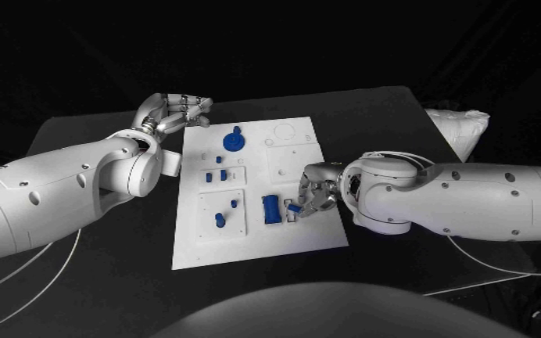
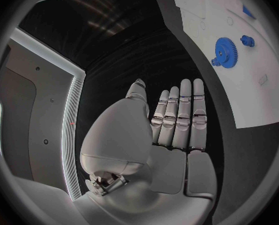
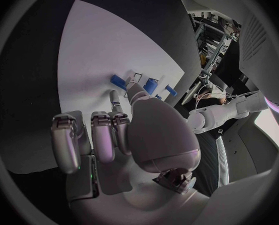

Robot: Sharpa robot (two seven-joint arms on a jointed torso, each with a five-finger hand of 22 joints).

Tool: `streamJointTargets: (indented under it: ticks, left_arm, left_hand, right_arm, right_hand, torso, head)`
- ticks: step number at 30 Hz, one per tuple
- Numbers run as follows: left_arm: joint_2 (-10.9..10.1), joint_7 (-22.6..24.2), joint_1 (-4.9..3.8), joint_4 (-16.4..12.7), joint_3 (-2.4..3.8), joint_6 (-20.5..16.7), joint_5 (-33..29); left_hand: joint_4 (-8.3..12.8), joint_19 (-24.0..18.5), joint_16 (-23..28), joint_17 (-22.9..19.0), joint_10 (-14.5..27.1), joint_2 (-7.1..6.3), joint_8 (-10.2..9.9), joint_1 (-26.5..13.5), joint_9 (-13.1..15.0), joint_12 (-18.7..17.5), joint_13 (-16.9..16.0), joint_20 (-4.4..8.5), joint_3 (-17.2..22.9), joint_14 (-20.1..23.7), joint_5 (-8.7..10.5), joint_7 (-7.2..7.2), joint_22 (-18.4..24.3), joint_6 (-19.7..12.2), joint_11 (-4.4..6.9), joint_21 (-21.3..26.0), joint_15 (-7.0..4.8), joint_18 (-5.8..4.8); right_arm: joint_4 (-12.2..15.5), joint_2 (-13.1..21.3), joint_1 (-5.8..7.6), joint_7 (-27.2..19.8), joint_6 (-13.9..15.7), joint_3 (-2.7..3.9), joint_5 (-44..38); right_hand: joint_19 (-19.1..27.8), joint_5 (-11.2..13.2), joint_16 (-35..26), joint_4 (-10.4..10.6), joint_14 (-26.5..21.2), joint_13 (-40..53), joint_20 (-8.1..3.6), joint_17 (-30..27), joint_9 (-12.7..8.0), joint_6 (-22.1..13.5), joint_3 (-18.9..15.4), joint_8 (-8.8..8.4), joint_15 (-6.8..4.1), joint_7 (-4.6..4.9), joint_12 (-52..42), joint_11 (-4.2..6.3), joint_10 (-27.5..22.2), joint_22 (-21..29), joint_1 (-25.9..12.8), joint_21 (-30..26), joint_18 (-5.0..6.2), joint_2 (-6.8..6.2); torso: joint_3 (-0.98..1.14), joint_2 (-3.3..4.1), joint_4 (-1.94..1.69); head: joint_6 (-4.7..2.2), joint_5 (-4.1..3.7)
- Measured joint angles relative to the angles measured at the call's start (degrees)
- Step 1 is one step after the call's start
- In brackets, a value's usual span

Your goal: Assemble the parts on the task board

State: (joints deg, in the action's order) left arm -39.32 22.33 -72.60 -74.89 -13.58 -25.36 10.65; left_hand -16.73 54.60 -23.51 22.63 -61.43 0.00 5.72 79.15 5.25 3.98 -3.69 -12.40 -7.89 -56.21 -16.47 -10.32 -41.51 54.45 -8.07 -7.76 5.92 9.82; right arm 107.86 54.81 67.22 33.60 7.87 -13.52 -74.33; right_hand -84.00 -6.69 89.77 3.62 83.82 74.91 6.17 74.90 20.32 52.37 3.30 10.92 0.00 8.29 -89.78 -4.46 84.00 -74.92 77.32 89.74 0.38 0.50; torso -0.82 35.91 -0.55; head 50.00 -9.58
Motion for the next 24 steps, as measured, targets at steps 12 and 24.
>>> streamJointTargets:
  ticks: [12, 24]
  left_arm:
    - [-0.06, 0.0, 0.0, -0.1, 0.0, 0.06, 0.0]
    - [-0.07, 0.0, 0.01, -0.15, 0.0, 0.1, 0.01]
  left_hand:
    - [0.0, 0.0, 0.0, 0.0, 0.0, 0.0, 0.0, 0.0, 0.0, 0.0, 0.0, 0.0, 0.0, 0.0, 0.0, 0.0, 0.0, 0.0, 0.0, 0.0, 0.0, 0.0]
    - [0.0, 0.0, 0.0, 0.0, 0.0, 0.0, 0.0, 0.0, 0.0, 0.0, 0.0, 0.0, 0.0, 0.0, 0.0, 0.0, 0.0, 0.0, 0.0, 0.0, 0.0, 0.0]
  right_arm:
    - [-0.72, -0.96, -0.14, 0.28, -0.34, 0.03, -0.21]
    - [-1.22, -1.55, -0.12, 0.88, -0.38, 0.13, -0.14]
  right_hand:
    - [0.0, -2.41, 0.0, -0.79, 0.0, 0.01, 0.0, 0.04, -1.7, 2.36, 1.87, -1.04, 0.0, -0.56, 0.0, 0.0, 0.0, 0.01, 1.15, 0.0, 0.0, 1.15]
    - [0.0, -3.52, 0.0, -1.01, 0.0, 0.16, 0.0, 0.04, -2.84, 3.52, 3.22, -1.76, 0.0, -0.49, -0.07, 0.0, -0.01, 0.01, 1.41, 0.0, 0.0, 2.38]
  torso:
    - [0.0, -0.01, 0.02]
    - [0.02, 0.0, 0.01]
  head:
    - [0.0, -0.12]
    - [0.0, -0.13]
